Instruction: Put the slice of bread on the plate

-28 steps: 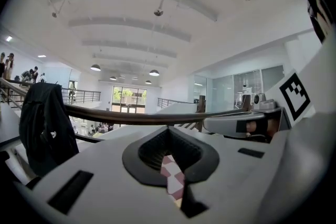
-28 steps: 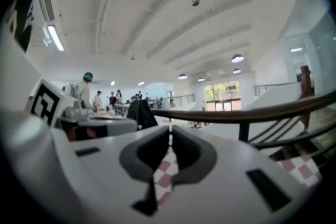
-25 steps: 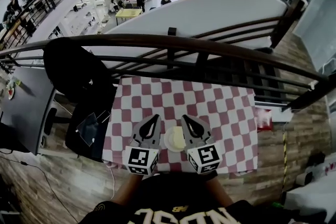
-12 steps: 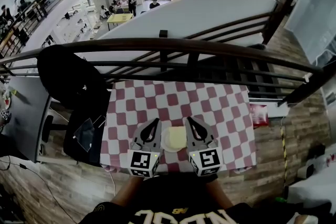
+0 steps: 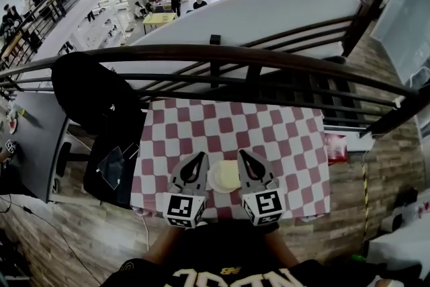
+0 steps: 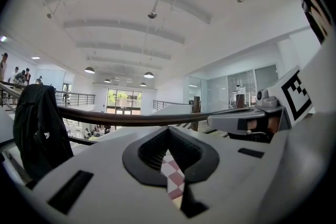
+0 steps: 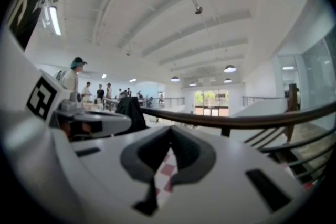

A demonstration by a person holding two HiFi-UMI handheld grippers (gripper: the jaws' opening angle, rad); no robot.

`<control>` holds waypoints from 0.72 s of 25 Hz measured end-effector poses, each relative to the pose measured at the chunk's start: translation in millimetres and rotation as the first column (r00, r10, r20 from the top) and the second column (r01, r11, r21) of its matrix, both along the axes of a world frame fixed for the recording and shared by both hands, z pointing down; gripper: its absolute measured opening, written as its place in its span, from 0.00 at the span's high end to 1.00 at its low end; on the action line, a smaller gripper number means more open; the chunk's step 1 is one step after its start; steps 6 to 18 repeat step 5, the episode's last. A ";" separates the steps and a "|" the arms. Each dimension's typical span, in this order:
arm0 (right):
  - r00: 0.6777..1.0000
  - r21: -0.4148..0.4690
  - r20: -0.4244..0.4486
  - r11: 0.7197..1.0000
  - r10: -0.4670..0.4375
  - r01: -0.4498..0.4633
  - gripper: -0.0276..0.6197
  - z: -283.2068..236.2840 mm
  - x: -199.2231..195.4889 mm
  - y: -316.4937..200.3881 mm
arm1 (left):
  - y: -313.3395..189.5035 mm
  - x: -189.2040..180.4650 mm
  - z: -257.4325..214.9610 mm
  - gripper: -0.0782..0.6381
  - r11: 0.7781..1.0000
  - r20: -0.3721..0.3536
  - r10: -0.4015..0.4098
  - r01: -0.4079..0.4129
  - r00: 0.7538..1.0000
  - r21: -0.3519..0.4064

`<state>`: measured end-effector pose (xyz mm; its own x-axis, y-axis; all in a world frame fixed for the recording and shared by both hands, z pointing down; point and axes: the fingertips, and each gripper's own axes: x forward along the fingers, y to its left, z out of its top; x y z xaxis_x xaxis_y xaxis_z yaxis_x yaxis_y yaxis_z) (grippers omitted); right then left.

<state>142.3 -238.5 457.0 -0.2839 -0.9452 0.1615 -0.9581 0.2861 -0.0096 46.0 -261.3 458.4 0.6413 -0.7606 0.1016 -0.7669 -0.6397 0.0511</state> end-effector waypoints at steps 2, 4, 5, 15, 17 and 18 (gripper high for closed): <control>1.000 -0.004 0.002 1.000 -0.002 0.002 0.93 0.8 -0.9 -2.0 | -0.6 -1.0 1.4 0.86 1.000 0.001 -0.001 0.001 1.000 -0.004; 1.000 -0.010 0.004 1.000 -0.004 0.004 0.93 2.2 -1.9 -3.8 | -1.0 -1.7 3.8 0.86 1.000 0.004 0.000 0.000 1.000 -0.009; 1.000 -0.013 0.005 1.000 -0.005 0.005 0.93 3.0 -2.4 -4.7 | -1.1 -1.9 5.0 0.86 1.000 0.005 0.000 0.000 1.000 -0.012; 1.000 -0.013 0.005 1.000 -0.005 0.005 0.93 3.0 -2.4 -4.7 | -1.1 -1.9 5.0 0.86 1.000 0.005 0.000 0.000 1.000 -0.012; 1.000 -0.013 0.005 1.000 -0.005 0.005 0.93 3.0 -2.4 -4.7 | -1.1 -1.9 5.0 0.86 1.000 0.005 0.000 0.000 1.000 -0.012; 1.000 -0.013 0.005 1.000 -0.005 0.005 0.93 3.0 -2.4 -4.7 | -1.1 -1.9 5.0 0.86 1.000 0.005 0.000 0.000 1.000 -0.012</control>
